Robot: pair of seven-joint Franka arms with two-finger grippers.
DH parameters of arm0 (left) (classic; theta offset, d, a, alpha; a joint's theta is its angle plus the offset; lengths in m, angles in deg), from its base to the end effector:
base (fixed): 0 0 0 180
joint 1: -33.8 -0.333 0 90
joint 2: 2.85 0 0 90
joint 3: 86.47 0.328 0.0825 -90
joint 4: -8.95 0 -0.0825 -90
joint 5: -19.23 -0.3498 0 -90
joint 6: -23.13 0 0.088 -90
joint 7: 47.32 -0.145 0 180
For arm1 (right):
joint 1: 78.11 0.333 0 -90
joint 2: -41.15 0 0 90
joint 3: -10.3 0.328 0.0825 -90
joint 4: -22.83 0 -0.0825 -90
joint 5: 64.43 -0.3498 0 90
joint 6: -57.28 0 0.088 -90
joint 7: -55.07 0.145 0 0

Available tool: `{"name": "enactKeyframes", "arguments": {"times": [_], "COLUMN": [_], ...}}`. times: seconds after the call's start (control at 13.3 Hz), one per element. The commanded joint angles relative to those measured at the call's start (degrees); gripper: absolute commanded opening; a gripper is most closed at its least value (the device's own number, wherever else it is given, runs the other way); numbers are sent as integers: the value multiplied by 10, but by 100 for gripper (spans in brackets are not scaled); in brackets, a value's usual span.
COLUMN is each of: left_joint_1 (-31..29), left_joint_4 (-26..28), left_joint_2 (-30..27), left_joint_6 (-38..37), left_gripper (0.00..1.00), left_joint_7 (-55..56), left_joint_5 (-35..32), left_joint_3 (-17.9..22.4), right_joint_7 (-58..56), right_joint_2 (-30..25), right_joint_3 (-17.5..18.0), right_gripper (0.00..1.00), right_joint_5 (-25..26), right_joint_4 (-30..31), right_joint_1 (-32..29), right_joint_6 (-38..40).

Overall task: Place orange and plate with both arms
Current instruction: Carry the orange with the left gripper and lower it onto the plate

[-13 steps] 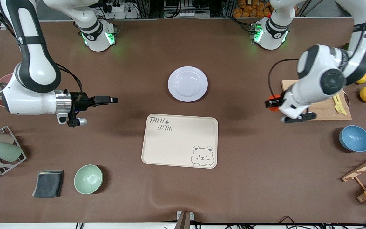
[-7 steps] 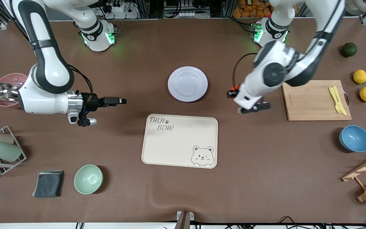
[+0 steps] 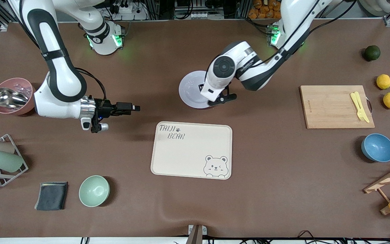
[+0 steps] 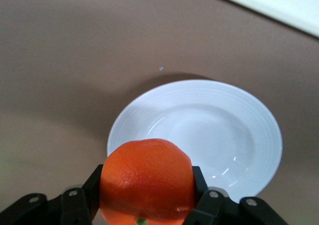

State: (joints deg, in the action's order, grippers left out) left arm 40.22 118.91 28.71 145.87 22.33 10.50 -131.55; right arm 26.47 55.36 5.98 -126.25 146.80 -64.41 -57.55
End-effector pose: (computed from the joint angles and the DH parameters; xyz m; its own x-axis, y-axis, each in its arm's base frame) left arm 0.3827 -0.4324 0.2633 0.9187 0.2591 -0.2981 0.2577 -0.9652 -0.0449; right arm 0.4950 0.1667 0.2892 0.9792 0.0601 -0.1939 -0.1127 -0.6334 -0.7656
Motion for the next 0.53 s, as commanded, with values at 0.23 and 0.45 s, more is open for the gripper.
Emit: {"name": "enactKeyframes", "arguments": {"times": [0.23,0.45], "left_joint_1": [113,174], "left_joint_4": [-83,-104], "left_joint_2": [100,115], "left_joint_6": [29,52], "left_gripper": [9,16], "left_joint_7": [96,109], "left_joint_5": [-63,-56], "left_joint_3": [72,126], "right_joint_7": [-83,-85], "right_joint_2": [9,10], "right_joint_3": [-4,-4], "right_gripper": [100,100], "right_joint_5": [-70,-92], "right_joint_4": [42,52], "right_joint_1": [16,31], "right_joint_6": [-24,-27]}}
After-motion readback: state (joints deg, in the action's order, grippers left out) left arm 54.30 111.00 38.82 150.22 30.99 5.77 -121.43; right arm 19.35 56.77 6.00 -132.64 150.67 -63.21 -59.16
